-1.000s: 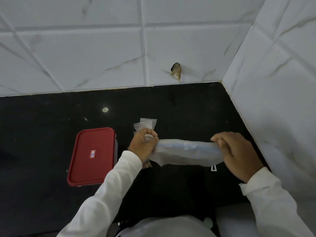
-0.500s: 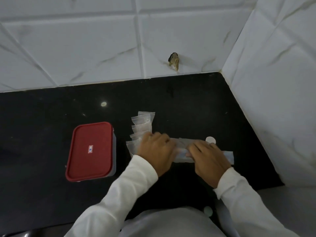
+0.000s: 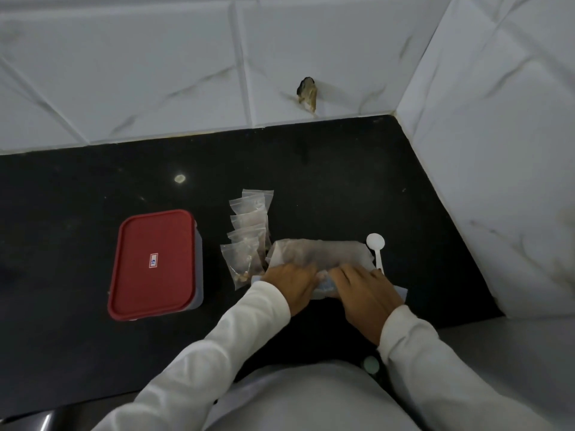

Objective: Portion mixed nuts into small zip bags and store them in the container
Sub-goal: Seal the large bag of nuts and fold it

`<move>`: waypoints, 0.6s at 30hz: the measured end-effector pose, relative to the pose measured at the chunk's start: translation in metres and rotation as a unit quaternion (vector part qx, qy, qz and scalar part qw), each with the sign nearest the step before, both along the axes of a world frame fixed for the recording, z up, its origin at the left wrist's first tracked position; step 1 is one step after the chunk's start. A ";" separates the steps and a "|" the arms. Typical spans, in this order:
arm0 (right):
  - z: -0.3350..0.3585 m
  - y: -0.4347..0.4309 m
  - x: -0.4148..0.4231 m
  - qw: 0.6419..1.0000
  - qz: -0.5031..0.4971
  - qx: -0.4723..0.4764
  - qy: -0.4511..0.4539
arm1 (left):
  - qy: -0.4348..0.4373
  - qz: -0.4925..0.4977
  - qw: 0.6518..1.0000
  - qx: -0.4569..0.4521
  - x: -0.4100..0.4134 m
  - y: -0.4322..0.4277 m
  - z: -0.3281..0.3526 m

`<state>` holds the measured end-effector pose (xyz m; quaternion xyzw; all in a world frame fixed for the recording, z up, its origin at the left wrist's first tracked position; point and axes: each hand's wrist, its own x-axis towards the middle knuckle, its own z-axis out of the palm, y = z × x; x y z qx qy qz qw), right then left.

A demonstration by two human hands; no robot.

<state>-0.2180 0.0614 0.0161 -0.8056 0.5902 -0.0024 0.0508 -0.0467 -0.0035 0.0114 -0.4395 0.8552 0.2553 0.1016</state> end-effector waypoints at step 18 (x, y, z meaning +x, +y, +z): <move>-0.010 0.006 0.007 0.998 -0.036 -0.019 0.049 | 0.030 -0.035 0.995 -0.091 0.001 -0.002 -0.033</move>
